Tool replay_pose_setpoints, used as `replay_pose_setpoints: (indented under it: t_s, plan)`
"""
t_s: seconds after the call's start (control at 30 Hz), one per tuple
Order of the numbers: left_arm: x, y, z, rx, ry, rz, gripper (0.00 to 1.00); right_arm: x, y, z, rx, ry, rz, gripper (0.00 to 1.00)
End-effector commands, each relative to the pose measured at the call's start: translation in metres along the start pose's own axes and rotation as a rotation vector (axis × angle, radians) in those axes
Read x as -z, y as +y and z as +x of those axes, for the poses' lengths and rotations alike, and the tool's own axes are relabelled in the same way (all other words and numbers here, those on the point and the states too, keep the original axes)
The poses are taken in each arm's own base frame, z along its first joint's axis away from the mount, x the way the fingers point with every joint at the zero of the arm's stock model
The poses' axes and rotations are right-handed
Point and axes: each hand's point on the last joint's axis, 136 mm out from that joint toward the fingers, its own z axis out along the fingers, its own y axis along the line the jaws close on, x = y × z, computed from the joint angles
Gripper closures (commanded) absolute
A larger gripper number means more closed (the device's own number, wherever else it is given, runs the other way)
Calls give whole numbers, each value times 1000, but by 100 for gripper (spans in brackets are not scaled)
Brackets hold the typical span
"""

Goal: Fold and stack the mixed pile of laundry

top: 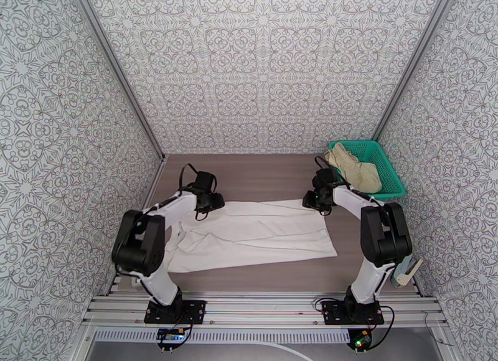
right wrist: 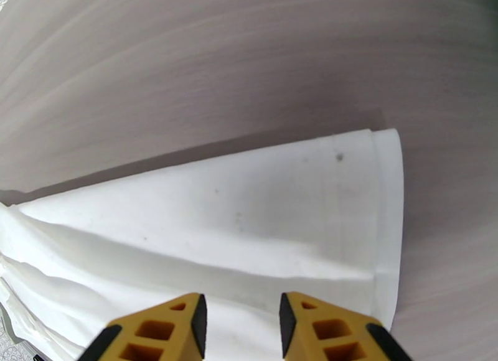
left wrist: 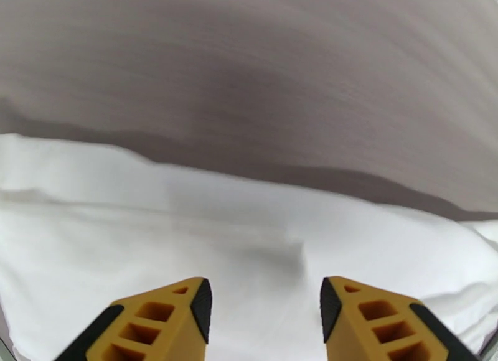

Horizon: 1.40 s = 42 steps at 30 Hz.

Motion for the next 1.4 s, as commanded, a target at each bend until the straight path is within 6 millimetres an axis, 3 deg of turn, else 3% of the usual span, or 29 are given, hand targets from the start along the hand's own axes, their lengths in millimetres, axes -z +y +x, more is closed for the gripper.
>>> replay_pose_setpoints:
  t_s: [0.0,0.13,0.3,0.53,0.77,0.83,0.93,1.03,1.07,1.1,1.17,1.37]
  plan:
    - [-7,-1,-4,-4,3,-79,52,-6,6,2,3,13,-21,62]
    - [-11,6,-6,8,-7,-135,73,-7,6,4,7,16,-20,62]
    - [5,7,-10,2,-55,-148,96,-4,5,2,17,9,-13,62]
    - [48,15,9,30,-116,-157,100,-2,5,3,14,9,-12,62]
    - [70,29,59,163,-138,-136,100,-3,1,8,10,13,-1,62]
    - [70,30,75,199,-135,-124,98,-5,-1,9,6,15,3,62]
    - [65,27,99,250,-123,-102,79,-5,-5,12,-2,17,18,62]
    - [63,31,118,301,-122,-109,75,-1,-11,14,-8,17,54,61]
    - [63,33,121,315,-124,-107,65,3,-13,13,-11,12,66,60]
    - [64,34,123,323,-125,-106,55,8,-14,14,-9,6,74,61]
    - [71,37,121,322,-142,-111,42,21,-15,13,-14,-18,86,60]
    - [93,41,105,301,-165,-96,42,46,-3,18,-26,-21,30,60]
